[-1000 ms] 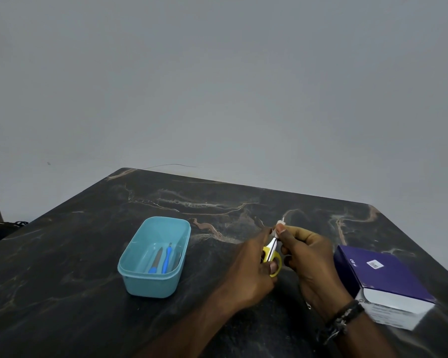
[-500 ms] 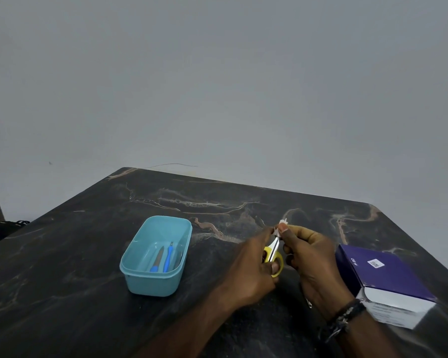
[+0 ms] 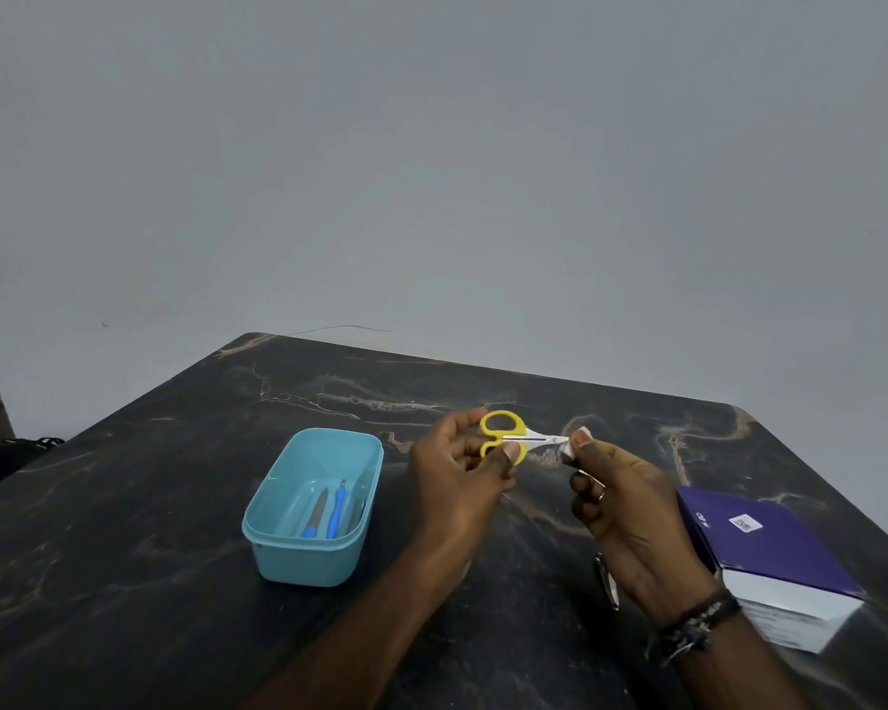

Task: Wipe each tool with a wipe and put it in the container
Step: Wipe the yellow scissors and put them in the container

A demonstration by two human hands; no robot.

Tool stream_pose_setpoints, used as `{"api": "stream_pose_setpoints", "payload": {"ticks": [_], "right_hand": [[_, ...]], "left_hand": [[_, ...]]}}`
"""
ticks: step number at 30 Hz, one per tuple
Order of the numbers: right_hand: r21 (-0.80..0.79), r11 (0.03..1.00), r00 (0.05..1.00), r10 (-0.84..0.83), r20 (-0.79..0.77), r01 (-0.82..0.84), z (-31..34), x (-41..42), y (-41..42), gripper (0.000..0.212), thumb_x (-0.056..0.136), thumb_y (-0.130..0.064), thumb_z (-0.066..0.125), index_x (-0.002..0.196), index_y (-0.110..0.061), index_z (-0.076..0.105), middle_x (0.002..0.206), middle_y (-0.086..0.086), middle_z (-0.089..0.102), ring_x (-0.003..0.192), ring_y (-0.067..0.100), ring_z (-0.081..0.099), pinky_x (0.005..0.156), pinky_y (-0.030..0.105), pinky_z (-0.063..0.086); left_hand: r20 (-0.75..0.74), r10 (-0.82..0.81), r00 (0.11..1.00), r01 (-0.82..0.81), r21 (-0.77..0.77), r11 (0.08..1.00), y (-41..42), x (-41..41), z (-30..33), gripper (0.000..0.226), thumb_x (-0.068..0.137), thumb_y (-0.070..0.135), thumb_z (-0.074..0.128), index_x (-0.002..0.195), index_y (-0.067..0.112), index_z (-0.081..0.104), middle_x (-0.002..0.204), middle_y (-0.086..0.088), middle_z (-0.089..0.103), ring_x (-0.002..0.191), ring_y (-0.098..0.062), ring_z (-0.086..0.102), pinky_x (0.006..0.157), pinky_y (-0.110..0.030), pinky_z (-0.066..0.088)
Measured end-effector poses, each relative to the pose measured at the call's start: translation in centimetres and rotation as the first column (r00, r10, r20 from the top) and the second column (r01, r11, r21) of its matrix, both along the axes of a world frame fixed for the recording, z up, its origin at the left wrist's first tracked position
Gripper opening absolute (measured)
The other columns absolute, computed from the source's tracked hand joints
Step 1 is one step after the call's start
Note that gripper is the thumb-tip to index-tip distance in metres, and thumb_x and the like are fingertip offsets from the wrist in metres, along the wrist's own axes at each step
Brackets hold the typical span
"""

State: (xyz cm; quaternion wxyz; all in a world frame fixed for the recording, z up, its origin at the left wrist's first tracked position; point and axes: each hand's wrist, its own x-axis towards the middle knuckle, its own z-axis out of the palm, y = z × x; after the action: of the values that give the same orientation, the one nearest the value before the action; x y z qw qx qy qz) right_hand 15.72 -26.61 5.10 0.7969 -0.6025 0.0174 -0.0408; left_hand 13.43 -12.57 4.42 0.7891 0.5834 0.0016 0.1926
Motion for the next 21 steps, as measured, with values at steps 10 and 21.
{"api": "stream_pose_setpoints", "payload": {"ticks": [10,21], "right_hand": [[-0.149,0.978,0.989,0.148,0.003,-0.146,-0.1,-0.5,0.5,0.021,0.074,-0.028,0.072,0.075,-0.007,0.075,0.074,0.005,0.067,0.057,0.009,0.046,0.049,0.022,0.034],[-0.324,0.943,0.989,-0.029,0.147,0.075,0.2,-0.6,0.0,0.02,0.088,-0.022,0.067,0.075,-0.008,0.073,0.06,0.006,0.056,0.054,0.01,0.046,0.05,0.022,0.04]], "left_hand": [[0.09,0.19,0.978,-0.169,-0.204,0.964,0.5,-0.1,0.8,0.043,0.08,-0.01,0.069,0.116,0.011,0.054,0.086,-0.018,0.071,0.074,-0.023,0.074,0.064,-0.032,0.062],[0.154,0.291,0.944,-0.298,0.024,0.954,1.0,0.3,0.0,0.028,0.09,-0.002,0.06,0.104,0.023,0.064,0.084,-0.004,0.069,0.068,-0.017,0.068,0.057,-0.035,0.059]]}}
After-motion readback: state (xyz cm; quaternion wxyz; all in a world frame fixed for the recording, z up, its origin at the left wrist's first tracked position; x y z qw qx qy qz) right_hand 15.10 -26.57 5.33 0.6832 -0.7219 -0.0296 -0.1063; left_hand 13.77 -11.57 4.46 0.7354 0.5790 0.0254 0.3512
